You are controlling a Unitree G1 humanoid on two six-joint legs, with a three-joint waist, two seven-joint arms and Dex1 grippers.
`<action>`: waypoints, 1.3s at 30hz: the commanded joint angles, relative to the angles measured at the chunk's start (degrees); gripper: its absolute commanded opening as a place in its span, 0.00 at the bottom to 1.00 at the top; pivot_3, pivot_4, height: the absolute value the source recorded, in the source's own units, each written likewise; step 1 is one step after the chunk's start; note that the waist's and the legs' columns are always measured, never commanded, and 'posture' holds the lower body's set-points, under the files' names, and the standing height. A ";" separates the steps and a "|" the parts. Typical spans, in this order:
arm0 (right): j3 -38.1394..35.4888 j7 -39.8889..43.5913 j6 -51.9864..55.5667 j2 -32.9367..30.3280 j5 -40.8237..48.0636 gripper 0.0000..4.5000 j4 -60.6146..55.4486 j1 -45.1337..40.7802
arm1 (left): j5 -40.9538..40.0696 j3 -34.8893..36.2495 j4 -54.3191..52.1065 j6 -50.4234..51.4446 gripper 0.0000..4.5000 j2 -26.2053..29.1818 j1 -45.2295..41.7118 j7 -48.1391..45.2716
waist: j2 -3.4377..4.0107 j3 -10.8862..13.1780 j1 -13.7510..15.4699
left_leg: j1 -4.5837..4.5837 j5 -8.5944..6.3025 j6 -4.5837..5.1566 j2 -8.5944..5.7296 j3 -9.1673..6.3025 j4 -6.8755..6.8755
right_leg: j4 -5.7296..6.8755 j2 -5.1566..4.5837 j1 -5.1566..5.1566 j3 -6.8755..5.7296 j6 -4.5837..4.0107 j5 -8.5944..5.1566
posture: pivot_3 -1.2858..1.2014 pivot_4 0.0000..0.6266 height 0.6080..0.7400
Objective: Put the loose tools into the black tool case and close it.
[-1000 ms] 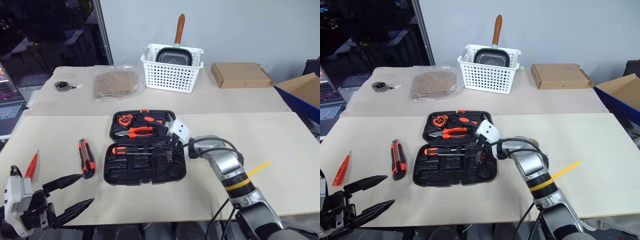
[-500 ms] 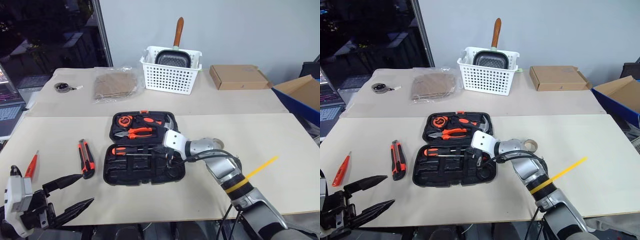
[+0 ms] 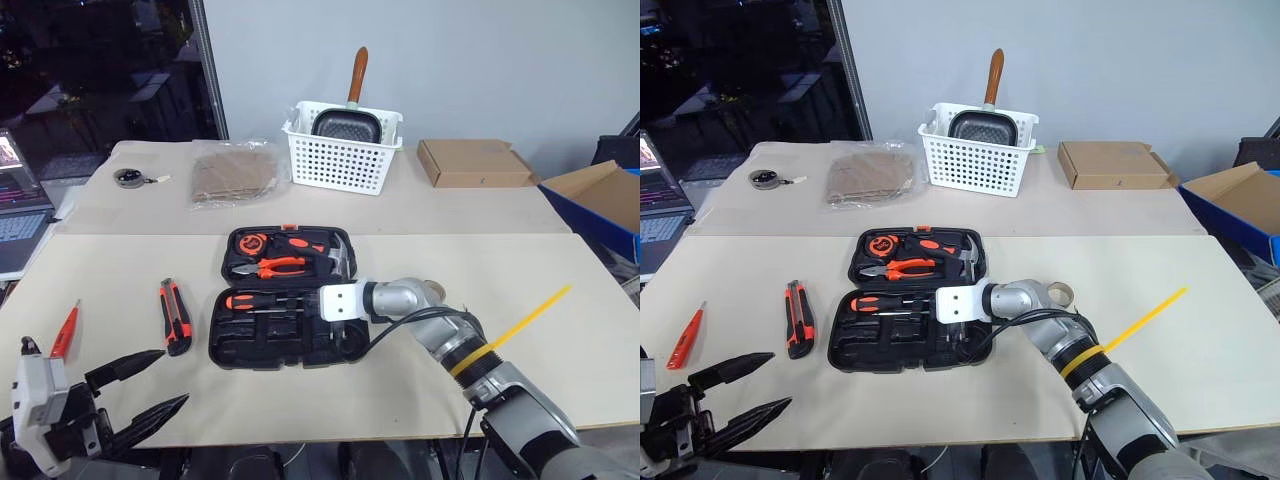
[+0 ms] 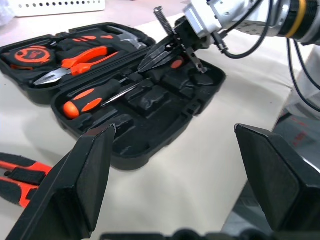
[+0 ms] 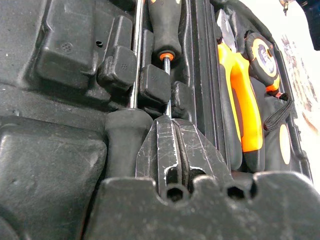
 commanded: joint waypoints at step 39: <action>-22.06 29.83 29.41 -12.14 48.34 1.00 -33.69 0.94 | -5.46 0.01 34.64 38.14 0.91 32.39 -18.52 44.06 | 0.65 1.16 1.86 | -0.88 -0.05 -0.44 -0.10 -0.04 -0.03 | -0.01 -0.09 -0.59 -0.76 0.31 0.21 | 0.52 0.24 1.00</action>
